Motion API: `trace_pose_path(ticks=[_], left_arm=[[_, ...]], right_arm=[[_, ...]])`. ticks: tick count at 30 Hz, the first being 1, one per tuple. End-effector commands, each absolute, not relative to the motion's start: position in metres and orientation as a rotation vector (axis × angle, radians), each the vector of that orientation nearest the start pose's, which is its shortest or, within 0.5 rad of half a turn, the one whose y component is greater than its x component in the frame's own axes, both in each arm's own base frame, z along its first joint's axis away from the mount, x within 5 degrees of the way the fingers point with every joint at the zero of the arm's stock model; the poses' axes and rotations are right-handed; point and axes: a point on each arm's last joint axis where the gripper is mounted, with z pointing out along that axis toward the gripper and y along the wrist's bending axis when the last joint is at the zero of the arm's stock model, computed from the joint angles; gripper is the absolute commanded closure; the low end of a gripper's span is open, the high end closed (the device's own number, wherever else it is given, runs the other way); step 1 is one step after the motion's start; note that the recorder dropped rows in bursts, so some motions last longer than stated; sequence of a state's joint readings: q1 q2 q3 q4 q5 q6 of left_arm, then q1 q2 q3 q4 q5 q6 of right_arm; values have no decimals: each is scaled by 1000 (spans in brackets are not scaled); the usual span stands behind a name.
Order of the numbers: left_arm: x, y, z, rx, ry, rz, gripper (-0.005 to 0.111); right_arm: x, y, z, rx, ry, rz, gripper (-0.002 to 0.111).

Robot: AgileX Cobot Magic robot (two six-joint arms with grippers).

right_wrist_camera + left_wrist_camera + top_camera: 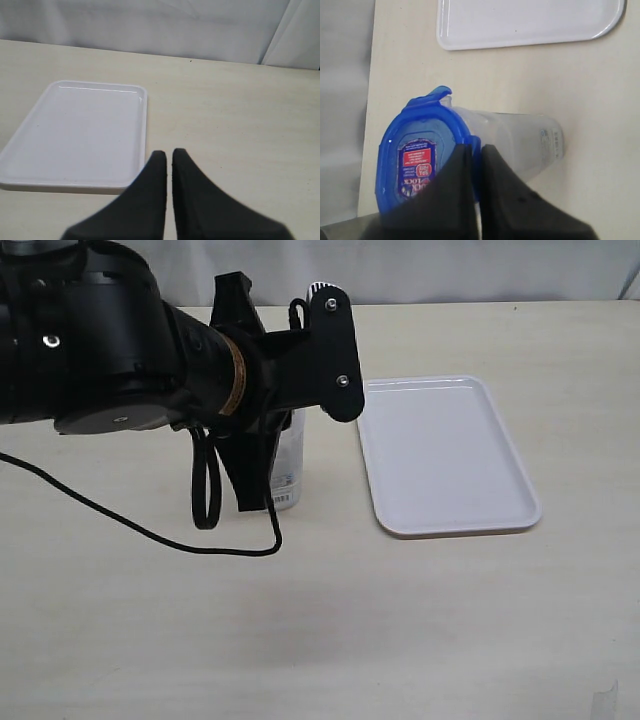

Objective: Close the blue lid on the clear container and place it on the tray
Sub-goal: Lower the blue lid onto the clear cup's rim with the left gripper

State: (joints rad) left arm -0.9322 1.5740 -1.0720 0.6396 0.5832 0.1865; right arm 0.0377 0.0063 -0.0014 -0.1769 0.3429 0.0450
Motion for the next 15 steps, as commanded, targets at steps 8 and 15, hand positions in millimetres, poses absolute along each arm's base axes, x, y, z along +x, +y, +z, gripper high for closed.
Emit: trace_pose_path(ticks=[8, 15], left_arm=[[218, -250, 259, 1695, 1734, 290, 107], [218, -249, 258, 1691, 1744, 289, 107]], right_arm=[[54, -3, 183, -101, 1821, -111, 104], [54, -3, 183, -101, 1821, -111, 104]])
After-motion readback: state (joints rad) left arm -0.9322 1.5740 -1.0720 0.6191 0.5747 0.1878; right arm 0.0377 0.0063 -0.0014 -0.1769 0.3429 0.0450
